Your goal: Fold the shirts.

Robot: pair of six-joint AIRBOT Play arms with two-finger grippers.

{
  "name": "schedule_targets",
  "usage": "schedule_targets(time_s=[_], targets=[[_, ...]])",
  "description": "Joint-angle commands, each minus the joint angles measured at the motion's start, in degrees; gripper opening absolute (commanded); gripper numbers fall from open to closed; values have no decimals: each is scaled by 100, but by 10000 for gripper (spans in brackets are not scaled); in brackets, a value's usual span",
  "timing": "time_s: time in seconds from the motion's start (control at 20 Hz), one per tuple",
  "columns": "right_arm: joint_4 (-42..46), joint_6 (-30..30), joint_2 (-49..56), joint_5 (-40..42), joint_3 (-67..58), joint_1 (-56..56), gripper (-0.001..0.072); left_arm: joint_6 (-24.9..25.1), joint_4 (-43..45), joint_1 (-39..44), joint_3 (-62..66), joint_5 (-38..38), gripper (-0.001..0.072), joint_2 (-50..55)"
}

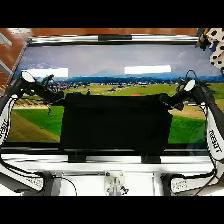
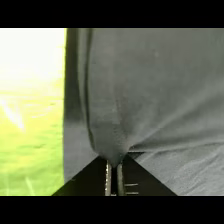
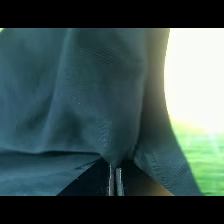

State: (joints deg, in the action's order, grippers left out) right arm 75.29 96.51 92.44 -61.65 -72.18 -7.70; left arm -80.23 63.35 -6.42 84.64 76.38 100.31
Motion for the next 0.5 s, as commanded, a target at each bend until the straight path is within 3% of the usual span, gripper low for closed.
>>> schedule_targets(time_s=[0.0, 0.2, 0.25, 0.3, 0.35, 0.4, 0.45], targets=[[-177, 79, -39, 151, -7, -151, 60, -4, 0, -96, 96, 31, 37, 28], [-275, 74, -35, 33, -7, -136, 63, -61, 4, 76, 98, 20, 38, 116], [-291, 33, -35, -4, -7, -136, 185, -120, 7, 79, 98, 11, 58, 116], [-356, -81, -48, -46, -9, -136, 500, -251, 7, 63, 101, 17, 252, 109], [-481, -295, -103, -199, -9, -155, 599, -448, 9, 20, 111, 87, 548, 96], [-522, -463, -203, -367, -13, -186, 599, -514, 7, -57, 149, 286, 619, 72], [-507, -612, -363, -579, -13, -238, 599, -503, 7, -142, 195, 533, 619, 26]])
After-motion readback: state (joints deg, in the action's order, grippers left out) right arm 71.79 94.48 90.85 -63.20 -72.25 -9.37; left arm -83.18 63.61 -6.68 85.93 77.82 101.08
